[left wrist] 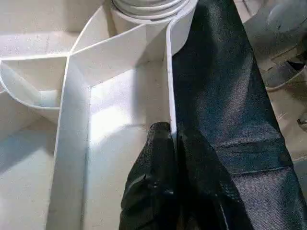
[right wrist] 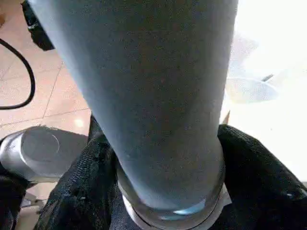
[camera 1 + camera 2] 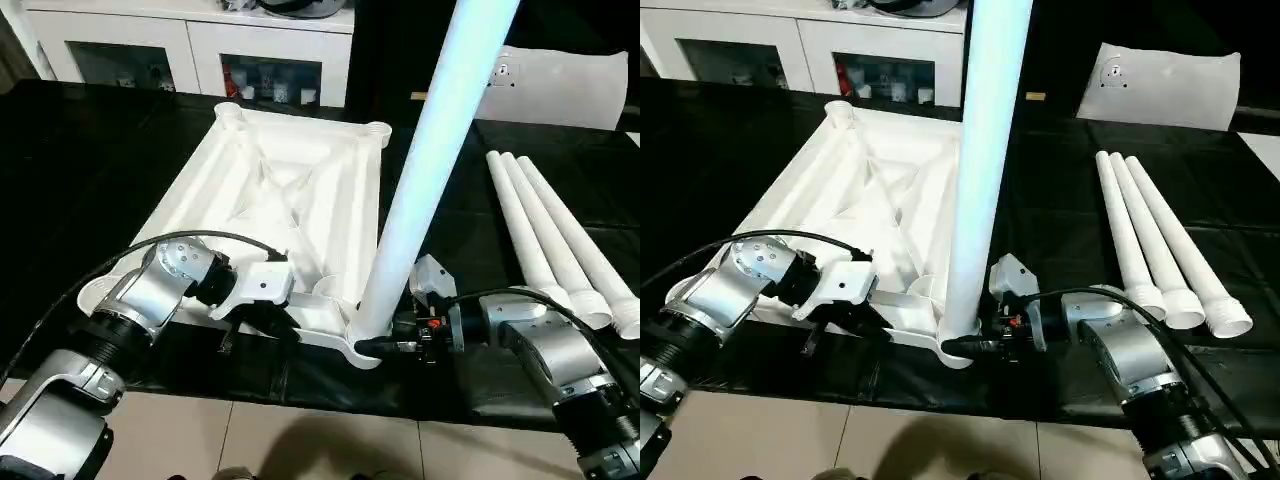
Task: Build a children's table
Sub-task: Rotate leg to tighten
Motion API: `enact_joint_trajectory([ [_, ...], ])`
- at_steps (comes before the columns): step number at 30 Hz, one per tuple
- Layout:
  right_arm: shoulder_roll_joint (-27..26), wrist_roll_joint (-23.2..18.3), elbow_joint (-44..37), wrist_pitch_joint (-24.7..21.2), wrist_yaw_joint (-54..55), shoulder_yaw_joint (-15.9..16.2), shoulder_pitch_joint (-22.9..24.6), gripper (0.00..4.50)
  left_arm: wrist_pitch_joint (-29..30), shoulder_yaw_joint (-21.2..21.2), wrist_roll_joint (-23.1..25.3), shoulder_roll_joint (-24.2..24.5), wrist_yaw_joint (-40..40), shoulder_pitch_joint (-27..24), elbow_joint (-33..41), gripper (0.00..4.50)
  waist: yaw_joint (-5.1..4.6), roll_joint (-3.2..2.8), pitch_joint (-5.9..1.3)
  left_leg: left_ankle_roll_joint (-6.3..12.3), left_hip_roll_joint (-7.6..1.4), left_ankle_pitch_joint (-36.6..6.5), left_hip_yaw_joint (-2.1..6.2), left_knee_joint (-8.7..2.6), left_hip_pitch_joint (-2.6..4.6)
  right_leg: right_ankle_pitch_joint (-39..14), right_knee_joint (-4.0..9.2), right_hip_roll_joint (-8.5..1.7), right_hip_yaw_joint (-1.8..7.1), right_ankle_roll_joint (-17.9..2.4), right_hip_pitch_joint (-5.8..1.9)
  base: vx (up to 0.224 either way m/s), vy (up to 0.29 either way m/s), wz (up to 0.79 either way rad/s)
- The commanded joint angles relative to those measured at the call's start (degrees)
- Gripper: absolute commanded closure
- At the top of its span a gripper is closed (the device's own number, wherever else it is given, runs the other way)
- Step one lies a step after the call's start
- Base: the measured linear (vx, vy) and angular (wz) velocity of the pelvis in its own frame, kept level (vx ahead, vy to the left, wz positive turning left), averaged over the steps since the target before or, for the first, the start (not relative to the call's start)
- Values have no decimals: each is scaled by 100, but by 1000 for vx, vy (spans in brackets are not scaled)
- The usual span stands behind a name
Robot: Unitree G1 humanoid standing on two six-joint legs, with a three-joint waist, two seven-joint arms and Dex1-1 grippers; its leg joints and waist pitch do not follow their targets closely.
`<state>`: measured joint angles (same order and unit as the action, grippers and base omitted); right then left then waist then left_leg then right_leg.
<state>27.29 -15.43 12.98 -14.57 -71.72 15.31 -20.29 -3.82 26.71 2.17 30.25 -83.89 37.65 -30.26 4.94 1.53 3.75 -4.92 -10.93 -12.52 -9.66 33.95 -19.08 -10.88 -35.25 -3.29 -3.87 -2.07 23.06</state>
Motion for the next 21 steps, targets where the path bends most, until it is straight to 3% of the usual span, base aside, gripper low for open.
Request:
enact_joint_trajectory([
  [1, -23, -121, -198, -185, 54, -37, 81, 174, 124, 46, 52, -83, -41, -25, 12, 450, -14, -46, -383, 308, -226, -374, 25, -351, -54, -534, 353, -456, 326, -1317, -379, 0, 0, 0],
  [3, -103, -188, -381, -319, 212, -77, 264, 175, 455, -102, -33, -167, 244, -97, 92, 450, -7, -72, -363, 287, -226, -420, 26, -356, -53, -573, 363, -462, 329, -1315, -372, 0, 0, 0],
  [5, -199, -232, -470, -400, 375, -124, 362, 175, 705, -214, -127, -241, 408, -157, 180, 450, -14, -51, -356, 241, -221, -565, 27, -371, -39, -840, 393, -459, 325, -1270, -370, 0, 0, 0],
  [7, -861, -140, -647, -642, 1606, -331, 655, 176, 1538, -596, -377, -504, 1132, -439, 685, 450, -36, -69, -330, 133, -255, -706, 35, -392, -35, -1063, 419, -484, 336, -1245, -342, 0, 0, 0],
  [8, -1033, -56, -643, -666, 1919, -343, 699, 176, 1765, -682, -411, -581, 1343, -511, 835, 450, -57, -41, -322, 63, -226, -790, 45, -411, -33, -1391, 460, -478, 318, -1133, -345, 0, 0, 0],
  [9, -1270, 17, -609, -719, 2296, -369, 729, 176, 2048, -790, -418, -702, 1652, -584, 1001, 450, -83, -46, -323, 15, -221, -815, 58, -424, -46, -1541, 452, -482, 311, -1078, -359, 0, 0, 0],
  [10, -1441, 41, -581, -765, 2544, -400, 741, 176, 2213, -845, -410, -785, 1837, -631, 1120, 450, -149, -51, -298, -23, -193, -929, 62, -431, -41, -1972, 524, -470, 300, -924, -337, 0, 0, 0],
  [12, -1753, 60, -519, -852, 2960, -469, 738, 176, 2560, -951, -404, -960, 2161, -711, 1337, 450, -216, -24, -288, 23, -177, -1019, 60, -421, -45, -2295, 574, -462, 301, -797, -316, 0, 0, 0],
  [15, -2208, 117, -366, -968, 3547, -551, 664, 176, 3031, -1101, -377, -1270, 2609, -790, 1619, 450, -266, -50, -278, 87, -179, -1028, 55, -415, -37, -2368, 592, -451, 310, -771, -267, 0, 0, 0],
  [16, -2779, 283, -59, -1065, 4341, -683, 459, 176, 3540, -1237, -258, -1724, 3232, -832, 1918, 450, -303, -37, -271, 75, -180, -1007, 66, -428, -53, -2445, 596, -447, 299, -728, -262, 0, 0, 0],
  [19, -3219, 480, 336, -1109, 5062, -799, 176, 176, 3787, -1220, -120, -2083, 3729, -821, 2089, 450, -347, -42, -275, 45, -166, -1011, 91, -440, -68, -2518, 607, -444, 283, -651, -278, 0, 0, 0],
  [20, -3256, 513, 385, -1123, 5136, -796, 137, 176, 3785, -1189, -95, -2108, 3763, -817, 2105, 450, -366, -17, -288, 56, -169, -999, 81, -433, -64, -2444, 606, -438, 293, -650, -269, 0, 0, 0],
  [21, -3318, 583, 488, -1163, 5249, -767, 53, 176, 3747, -1093, -50, -2144, 3779, -813, 2139, 450, -373, -38, -292, 74, -175, -968, 82, -433, -54, -2236, 589, -431, 302, -679, -261, 0, 0, 0],
])
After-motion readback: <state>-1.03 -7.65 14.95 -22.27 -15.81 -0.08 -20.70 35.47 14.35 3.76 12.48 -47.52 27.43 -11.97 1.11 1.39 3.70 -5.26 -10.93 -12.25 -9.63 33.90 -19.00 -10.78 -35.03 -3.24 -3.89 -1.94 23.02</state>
